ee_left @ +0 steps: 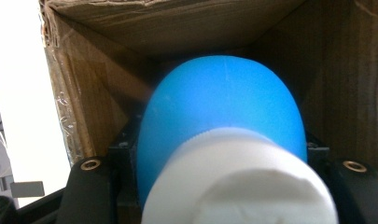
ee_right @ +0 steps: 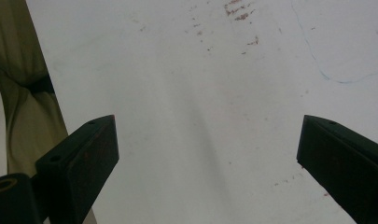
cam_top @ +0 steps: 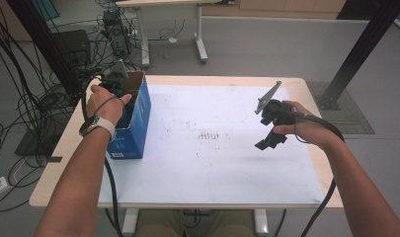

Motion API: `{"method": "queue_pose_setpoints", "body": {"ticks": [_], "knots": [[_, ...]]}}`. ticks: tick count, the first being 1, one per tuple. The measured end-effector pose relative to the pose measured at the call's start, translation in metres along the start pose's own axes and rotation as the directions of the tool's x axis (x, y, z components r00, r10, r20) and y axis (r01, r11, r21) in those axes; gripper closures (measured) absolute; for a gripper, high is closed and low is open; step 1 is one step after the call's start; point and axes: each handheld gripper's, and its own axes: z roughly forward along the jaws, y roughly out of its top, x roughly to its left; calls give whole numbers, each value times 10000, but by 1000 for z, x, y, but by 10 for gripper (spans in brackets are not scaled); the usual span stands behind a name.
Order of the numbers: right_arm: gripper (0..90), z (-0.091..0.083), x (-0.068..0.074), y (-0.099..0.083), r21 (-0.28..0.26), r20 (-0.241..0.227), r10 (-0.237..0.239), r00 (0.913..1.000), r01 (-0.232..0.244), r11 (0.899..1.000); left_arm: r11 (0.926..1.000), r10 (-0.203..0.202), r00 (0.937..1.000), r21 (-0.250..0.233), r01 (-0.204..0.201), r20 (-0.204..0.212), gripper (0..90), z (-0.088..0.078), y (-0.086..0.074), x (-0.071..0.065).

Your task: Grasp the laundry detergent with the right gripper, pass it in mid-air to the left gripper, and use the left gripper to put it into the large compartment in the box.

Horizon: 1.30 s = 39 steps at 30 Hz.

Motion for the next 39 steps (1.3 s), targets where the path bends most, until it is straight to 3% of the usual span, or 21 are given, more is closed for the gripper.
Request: {"method": "queue_pose_setpoints", "body": {"ticks": [12, 16, 23, 27, 34, 39], "knots": [[53, 2, 0, 3, 75, -56, -46, 10000, 47, 10000, 9999, 114, 9999, -69, -114, 67, 363, 1, 0, 1], [54, 2, 1, 4, 91, -84, -42, 10000, 43, 9999, 9997, 98, 9995, -211, -92, 289, 290, -2, 0, 1], [54, 1, 3, 6, 210, -54, -103, 9999, 104, 9997, 9976, 229, 9979, -669, -188, 605, 277, -17, 0, 5], [54, 2, 5, 9, 204, -52, -139, 9999, 140, 9997, 9951, 393, 9959, -938, -316, 810, 196, -27, -2, 8], [55, 2, 7, 14, 295, -54, -215, 9998, 216, 9993, 9856, 786, 9914, -1573, -615, 1048, 137, -48, -6, 12], [56, -1, 8, 16, 366, 10, -207, 9998, 206, 9991, 9711, 1556, 9835, -1968, -1352, 924, 129, -65, -10, 7]]}}
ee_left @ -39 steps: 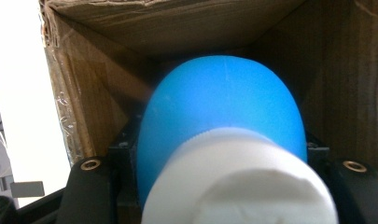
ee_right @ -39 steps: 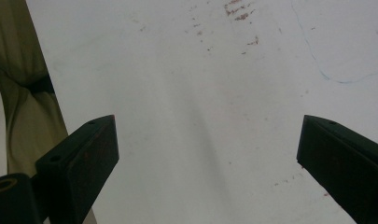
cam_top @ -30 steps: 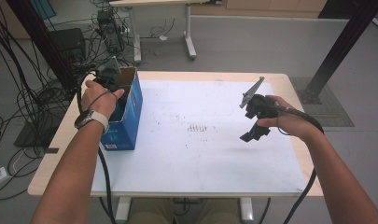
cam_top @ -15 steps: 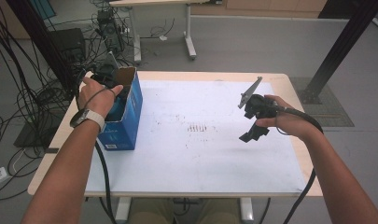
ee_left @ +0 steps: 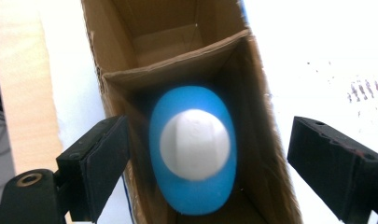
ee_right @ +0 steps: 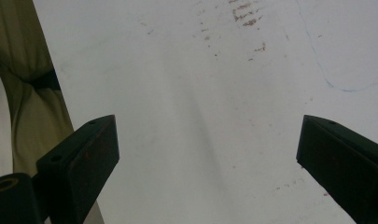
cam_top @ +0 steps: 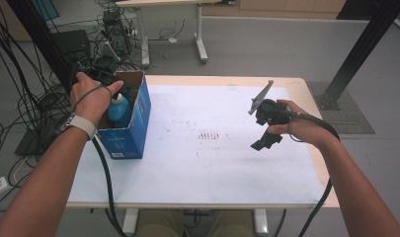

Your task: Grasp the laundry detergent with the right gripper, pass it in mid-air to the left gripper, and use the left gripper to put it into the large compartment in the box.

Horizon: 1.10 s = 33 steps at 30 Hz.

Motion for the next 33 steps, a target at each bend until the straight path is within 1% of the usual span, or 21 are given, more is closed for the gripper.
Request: {"method": "queue_pose_setpoints", "body": {"ticks": [5, 6, 7, 9, 11, 13, 14, 15, 16, 18, 19, 21, 22, 24, 25, 27, 29, 30, 31, 32, 33], "knots": [[56, -4, 2, 2, 42, 36, 51, 10000, -51, 10000, 9975, 688, 9976, -173, -689, -56, 85, -19, 3, -12], [56, -4, 2, 3, 67, 40, 45, 10000, -45, 10000, 9960, 868, 9962, -204, -869, -78, 84, -24, 4, -14], [56, -4, 2, 3, 86, 34, 42, 10000, -42, 10000, 9932, 1151, 9933, -150, -1152, -18, 80, -29, 6, -17], [56, -6, 3, 4, 97, 40, 38, 10000, -39, 9999, 9892, 1457, 9893, -183, -1457, 0, 74, -37, 8, -21], [56, -7, 4, 4, 115, 66, 68, 10000, -69, 9999, 9822, 1856, 9826, -282, -1855, -7, 72, -47, 11, -25], [56, -8, 5, 3, 76, 58, 108, 9999, -108, 9999, 9726, 2316, 9725, -263, -2309, 259, 69, -56, 13, -31], [57, -8, 5, 3, 87, 54, 135, 9999, -135, 9999, 9699, 2422, 9697, -327, -2411, 329, 68, -59, 14, -32], [57, -9, 5, 3, 106, 49, 146, 9999, -146, 9998, 9647, 2621, 9642, -386, -2606, 408, 67, -63, 15, -35], [57, -9, 5, 3, 114, 74, 165, 9998, -166, 9998, 9566, 2892, 9565, -505, -2871, 390, 68, -68, 15, -39], [57, -11, 6, 3, 118, 85, 176, 9998, -177, 9998, 9452, 3238, 9444, -638, -3202, 577, 69, -75, 16, -45], [57, -11, 7, 4, 151, 93, 196, 9998, -198, 9997, 9410, 3359, 9400, -659, -3320, 606, 72, -77, 16, -47], [57, -12, 7, 4, 145, 137, 204, 9997, -206, 9997, 9278, 3720, 9249, -605, -3681, 784, 71, -81, 17, -53], [57, -13, 7, 4, 155, 148, 226, 9996, -228, 9996, 9223, 3856, 9188, -622, -3813, 845, 73, -83, 17, -56], [57, -14, 8, 4, 171, 180, 257, 9995, -260, 9995, 9075, 4198, 9019, -603, -4156, 1020, 74, -85, 17, -64], [57, -14, 8, 4, 183, 180, 257, 9995, -260, 9995, 9041, 4273, 8972, -549, -4238, 1120, 74, -85, 16, -68], [57, -15, 8, 4, 221, 214, 308, 9993, -313, 9993, 8930, 4498, 8837, -501, -4472, 1294, 74, -85, 16, -73], [57, -16, 8, 4, 199, 193, 322, 9993, -326, 9993, 8732, 4858, 8624, -351, -4861, 1427, 76, -85, 16, -80], [57, -16, 8, 4, 187, 184, 349, 9992, -353, 9992, 8617, 5052, 8495, -351, -5062, 1519, 76, -85, 16, -84], [57, -17, 8, 3, 172, 171, 383, 9991, -386, 9991, 8520, 5210, 8385, -382, -5221, 1597, 76, -85, 16, -87], [57, -17, 8, 3, 182, 153, 396, 9991, -398, 9990, 8423, 5357, 8262, -415, -5374, 1745, 76, -85, 16, -90], [58, -17, 9, 2, 205, 126, 399, 9991, -401, 9990, 8279, 5566, 8100, -415, -5594, 1846, 76, -85, 16, -93]]}}
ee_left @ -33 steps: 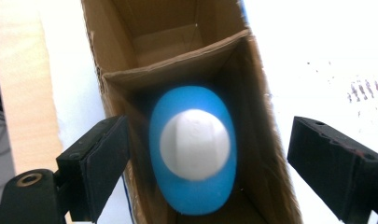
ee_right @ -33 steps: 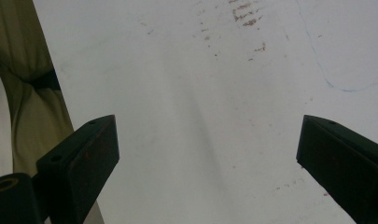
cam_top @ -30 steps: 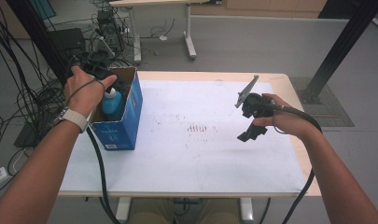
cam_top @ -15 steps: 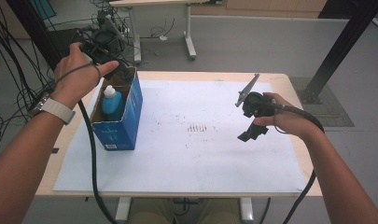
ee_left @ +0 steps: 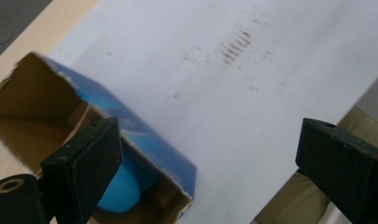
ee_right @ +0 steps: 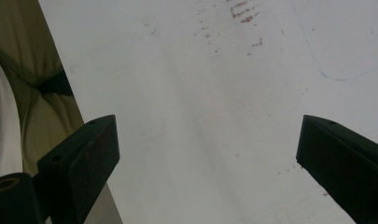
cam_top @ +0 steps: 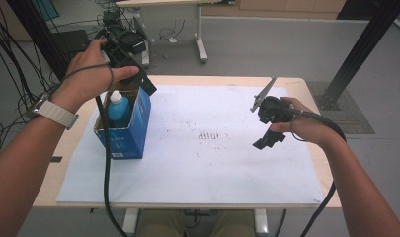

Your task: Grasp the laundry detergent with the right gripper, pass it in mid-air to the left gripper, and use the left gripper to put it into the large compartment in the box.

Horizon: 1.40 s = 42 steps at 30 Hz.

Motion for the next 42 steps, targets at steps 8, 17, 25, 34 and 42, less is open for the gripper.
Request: {"method": "queue_pose_setpoints", "body": {"ticks": [8, 17, 25, 34, 42], "knots": [[58, -2, 1, -3, -133, -47, 80, 10000, -80, 9999, 9802, 1937, 9744, 191, -1971, 1143, 78, 23, 13, -27], [58, -4, 6, -7, -184, -48, 103, 9999, -104, 9998, 9301, 3513, 9193, 459, -3643, 1772, 80, 53, 22, -57], [59, -8, 8, -8, -209, -51, 41, 10000, -42, 9998, 9125, 3914, 9006, 469, -4064, 1888, 80, 68, 25, -70], [59, -5, 6, -13, -243, -41, 184, 9998, -185, 9995, 9054, 4072, 8895, 368, -4230, 2073, 80, 80, 30, -78], [59, -4, 6, -14, -299, 0, 190, 9998, -190, 9994, 9075, 4077, 8897, 163, -4196, 2054, 80, 86, 31, -80]]}}
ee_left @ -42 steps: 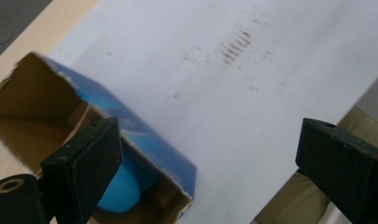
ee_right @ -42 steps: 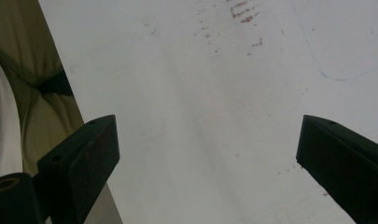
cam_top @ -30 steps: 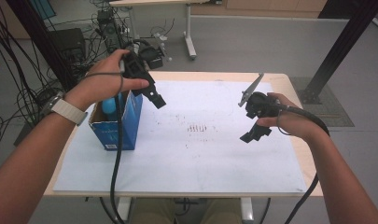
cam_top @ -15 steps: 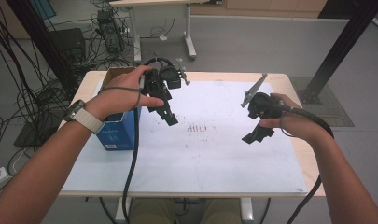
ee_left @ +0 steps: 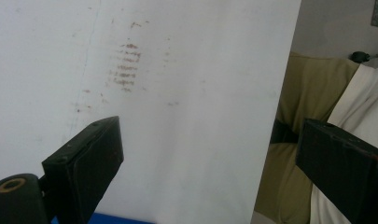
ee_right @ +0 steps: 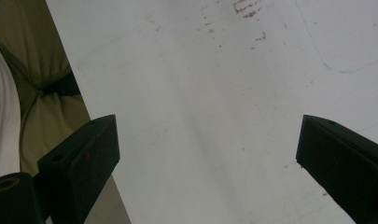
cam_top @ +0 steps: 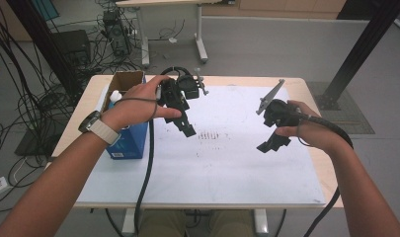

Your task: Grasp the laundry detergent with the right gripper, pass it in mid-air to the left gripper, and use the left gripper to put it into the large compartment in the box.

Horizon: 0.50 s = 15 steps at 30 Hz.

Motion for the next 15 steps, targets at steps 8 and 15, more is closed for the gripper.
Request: {"method": "queue_pose_setpoints", "body": {"ticks": [8, 15], "knots": [[59, 4, -1, -1, -33, -42, 8, 10000, -8, 10000, 9998, -58, 10000, -193, 59, 1, 80, 3, -1, -2], [59, 6, 0, -1, -49, -54, 6, 10000, -6, 10000, 9995, -85, 9999, -302, 83, -89, 81, 2, -2, -2]]}}
